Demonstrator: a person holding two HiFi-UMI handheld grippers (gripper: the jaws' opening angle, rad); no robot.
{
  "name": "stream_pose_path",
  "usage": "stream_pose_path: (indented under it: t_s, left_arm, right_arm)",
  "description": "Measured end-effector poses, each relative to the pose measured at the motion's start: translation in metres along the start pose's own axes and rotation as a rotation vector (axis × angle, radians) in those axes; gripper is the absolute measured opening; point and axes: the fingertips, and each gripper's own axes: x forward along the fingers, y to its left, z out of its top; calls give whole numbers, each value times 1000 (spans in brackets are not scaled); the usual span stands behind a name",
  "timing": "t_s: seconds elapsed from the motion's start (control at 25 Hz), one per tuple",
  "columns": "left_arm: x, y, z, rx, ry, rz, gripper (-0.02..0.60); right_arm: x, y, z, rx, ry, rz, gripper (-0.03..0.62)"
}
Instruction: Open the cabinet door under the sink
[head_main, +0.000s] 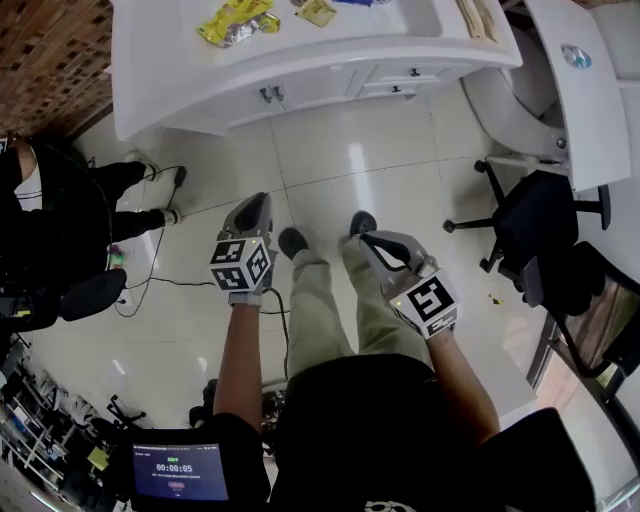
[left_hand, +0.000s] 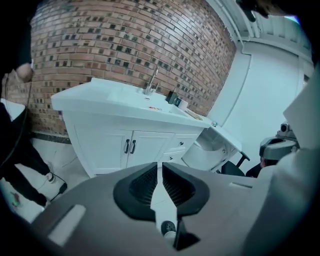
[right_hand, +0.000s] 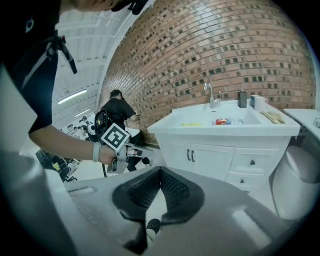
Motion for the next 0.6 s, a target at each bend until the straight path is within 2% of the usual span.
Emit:
stream_pose_path:
  t_s: [0.2, 0.36, 0.6]
  left_arm:
    - [56, 6, -3, 51, 33, 21, 64]
    - [105, 18, 1, 85, 41, 28, 73]
    - [165, 68, 21, 142, 27, 86, 77]
  right_arm:
    - [-15, -53, -17, 30, 3, -58, -9]
    - [-19, -66, -21, 44, 10, -63, -9]
    - [11, -77, -33, 70, 7, -56, -9]
